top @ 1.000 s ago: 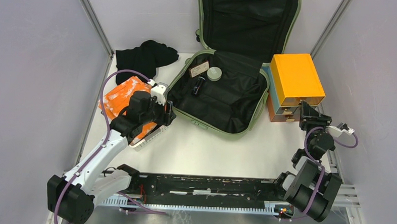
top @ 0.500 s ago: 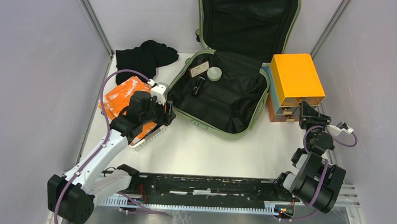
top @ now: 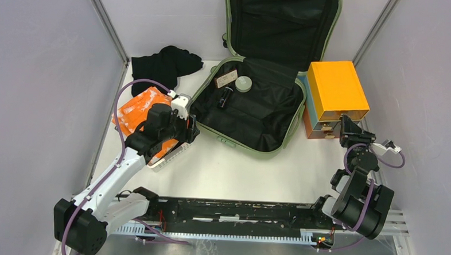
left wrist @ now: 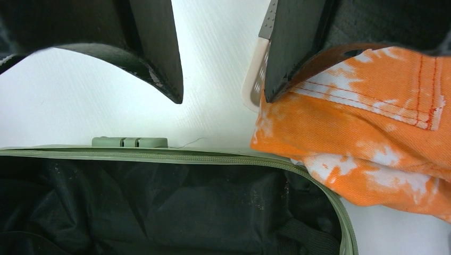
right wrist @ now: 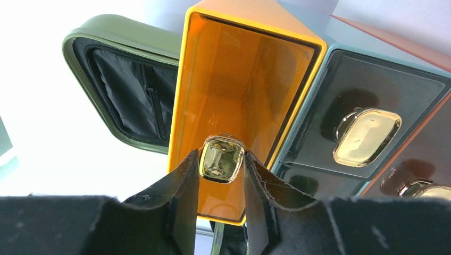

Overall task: Open, take out, and arrange the luggage
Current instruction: Open the drawer in the storage box.

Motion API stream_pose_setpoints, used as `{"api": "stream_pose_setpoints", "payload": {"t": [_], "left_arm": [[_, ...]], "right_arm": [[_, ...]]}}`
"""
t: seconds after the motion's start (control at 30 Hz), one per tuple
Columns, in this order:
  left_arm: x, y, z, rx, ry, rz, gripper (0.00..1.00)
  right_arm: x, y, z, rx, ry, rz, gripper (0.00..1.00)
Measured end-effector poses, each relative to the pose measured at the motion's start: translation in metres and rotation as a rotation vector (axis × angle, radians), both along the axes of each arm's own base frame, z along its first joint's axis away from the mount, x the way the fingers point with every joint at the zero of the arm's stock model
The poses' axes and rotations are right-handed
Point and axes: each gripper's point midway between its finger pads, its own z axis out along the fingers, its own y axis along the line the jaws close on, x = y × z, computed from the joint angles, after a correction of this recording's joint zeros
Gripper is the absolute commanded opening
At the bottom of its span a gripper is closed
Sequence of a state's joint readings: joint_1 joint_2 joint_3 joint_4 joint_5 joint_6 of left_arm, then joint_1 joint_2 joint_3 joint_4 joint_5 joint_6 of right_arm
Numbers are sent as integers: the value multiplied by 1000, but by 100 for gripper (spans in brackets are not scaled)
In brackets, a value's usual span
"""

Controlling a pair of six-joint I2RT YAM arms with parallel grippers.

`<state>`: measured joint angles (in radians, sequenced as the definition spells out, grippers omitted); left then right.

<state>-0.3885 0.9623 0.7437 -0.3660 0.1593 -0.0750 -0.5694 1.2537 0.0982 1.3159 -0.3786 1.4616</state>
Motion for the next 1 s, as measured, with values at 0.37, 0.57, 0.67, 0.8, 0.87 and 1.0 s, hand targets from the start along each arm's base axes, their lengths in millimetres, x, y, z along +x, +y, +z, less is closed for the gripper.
{"api": "stream_pose_setpoints", "payload": {"t": [0.37,0.57,0.67,0.8,0.87,1.0], "left_arm": [[0,0,0,0,0,0,64],[0,0,0,0,0,0,64],[0,0,0,-1,0,-1,64],[0,0,0,-1,0,-1,64],[0,0,0,-1,-1,-1,64],[0,0,1,-2,-4,-1,64]], "right_arm": [[-22,2,2,-5,-33,-53,32],[-29,-3,10,-23,-44,-73,33],[-33,-3,11,-30,-34,-75,33],[-38,-3,11,-45,-23,-81,33],[-39,-3,11,-47,-17,-83,34],[-42,-2,11,-56,-13,-83,34]]}}
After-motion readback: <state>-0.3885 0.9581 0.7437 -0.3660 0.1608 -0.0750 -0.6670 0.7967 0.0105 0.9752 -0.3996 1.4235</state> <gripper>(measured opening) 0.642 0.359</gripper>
